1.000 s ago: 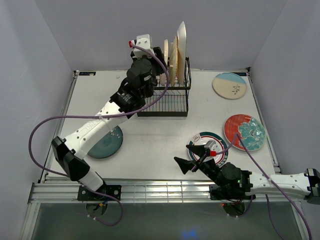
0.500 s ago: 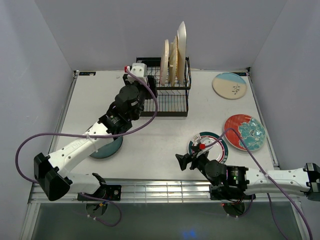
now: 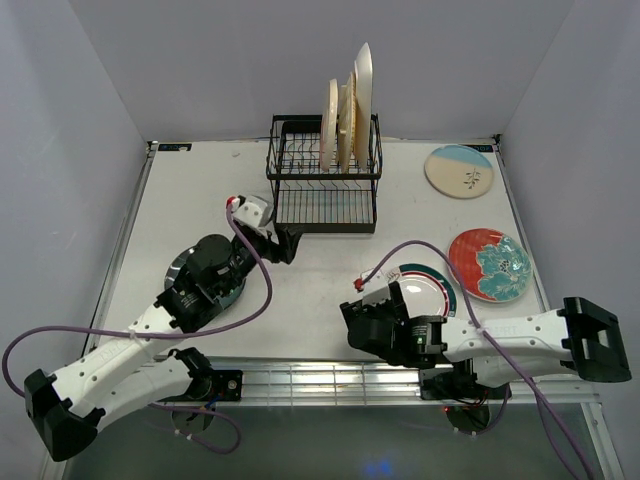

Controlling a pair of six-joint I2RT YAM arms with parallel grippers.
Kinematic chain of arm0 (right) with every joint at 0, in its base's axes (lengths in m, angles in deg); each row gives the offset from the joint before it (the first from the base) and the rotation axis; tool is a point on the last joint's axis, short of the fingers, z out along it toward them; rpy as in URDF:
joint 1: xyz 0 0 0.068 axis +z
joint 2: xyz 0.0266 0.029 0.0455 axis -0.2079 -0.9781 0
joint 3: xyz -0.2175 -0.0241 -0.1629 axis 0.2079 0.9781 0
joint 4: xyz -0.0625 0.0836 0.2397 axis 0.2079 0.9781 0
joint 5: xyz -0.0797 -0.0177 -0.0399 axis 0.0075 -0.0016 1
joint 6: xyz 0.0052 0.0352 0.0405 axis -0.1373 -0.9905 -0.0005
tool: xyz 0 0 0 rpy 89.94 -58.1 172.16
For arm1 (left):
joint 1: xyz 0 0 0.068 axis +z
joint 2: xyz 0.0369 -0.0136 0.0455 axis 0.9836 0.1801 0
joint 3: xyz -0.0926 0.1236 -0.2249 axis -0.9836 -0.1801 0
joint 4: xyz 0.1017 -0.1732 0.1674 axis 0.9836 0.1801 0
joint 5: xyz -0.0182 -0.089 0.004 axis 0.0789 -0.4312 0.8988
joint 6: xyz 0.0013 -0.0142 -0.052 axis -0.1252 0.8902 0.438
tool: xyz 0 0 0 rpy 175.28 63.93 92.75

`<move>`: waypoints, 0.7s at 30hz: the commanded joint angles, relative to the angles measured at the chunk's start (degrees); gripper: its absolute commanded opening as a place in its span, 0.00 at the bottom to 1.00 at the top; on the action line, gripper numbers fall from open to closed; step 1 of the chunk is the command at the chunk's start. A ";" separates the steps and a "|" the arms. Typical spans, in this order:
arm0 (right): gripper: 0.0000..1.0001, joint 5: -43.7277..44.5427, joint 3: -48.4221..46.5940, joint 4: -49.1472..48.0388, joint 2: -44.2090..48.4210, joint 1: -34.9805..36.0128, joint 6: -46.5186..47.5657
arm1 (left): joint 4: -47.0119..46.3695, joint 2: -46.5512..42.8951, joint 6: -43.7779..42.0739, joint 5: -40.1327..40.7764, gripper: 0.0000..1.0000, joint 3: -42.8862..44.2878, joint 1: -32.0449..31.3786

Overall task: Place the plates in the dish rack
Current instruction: Pick up the plate from the corner of the board.

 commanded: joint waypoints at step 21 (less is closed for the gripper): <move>0.94 2.18 -18.59 34.37 -28.32 -0.35 -22.30 | -8.11 -4.28 4.79 -11.47 0.79 -18.08 0.34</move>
